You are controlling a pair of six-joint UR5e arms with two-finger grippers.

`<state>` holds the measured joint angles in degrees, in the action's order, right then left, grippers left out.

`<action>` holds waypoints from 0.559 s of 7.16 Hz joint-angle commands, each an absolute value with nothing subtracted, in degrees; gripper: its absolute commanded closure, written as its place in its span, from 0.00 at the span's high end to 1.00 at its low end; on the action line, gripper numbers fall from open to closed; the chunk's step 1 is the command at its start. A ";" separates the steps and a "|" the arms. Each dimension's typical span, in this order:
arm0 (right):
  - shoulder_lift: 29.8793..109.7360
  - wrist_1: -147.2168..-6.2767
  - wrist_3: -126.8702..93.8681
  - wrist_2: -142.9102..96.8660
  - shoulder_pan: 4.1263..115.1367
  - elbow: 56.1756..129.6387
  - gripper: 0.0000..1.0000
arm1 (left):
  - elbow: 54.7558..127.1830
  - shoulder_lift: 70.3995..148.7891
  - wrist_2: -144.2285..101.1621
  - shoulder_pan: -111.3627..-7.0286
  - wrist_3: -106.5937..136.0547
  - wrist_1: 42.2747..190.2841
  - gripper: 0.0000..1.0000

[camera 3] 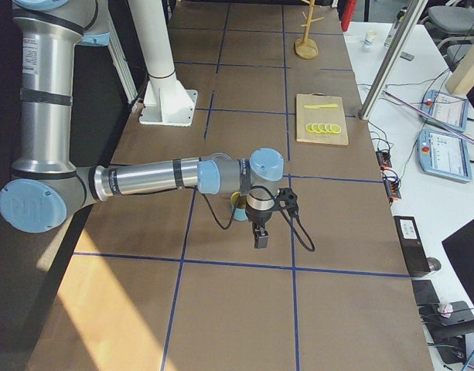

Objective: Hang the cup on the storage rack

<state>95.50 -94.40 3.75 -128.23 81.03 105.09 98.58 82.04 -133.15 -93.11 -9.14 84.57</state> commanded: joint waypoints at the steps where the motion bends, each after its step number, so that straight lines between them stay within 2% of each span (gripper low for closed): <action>1: 94.74 -93.78 2.64 -134.69 78.57 105.38 1.00 | 98.61 82.00 -133.15 -93.08 -9.14 84.64 1.00; 3: 94.57 -89.33 -4.33 -136.05 75.08 107.65 1.00 | 98.53 82.00 -133.15 -93.08 -9.14 84.64 1.00; 4: 95.18 -82.42 -13.18 -135.01 71.23 107.93 1.00 | 98.53 82.00 -133.15 -92.99 -9.14 84.64 1.00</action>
<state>94.68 -88.85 -4.38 -135.36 75.05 107.18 98.54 82.00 -133.16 -93.04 -9.14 84.64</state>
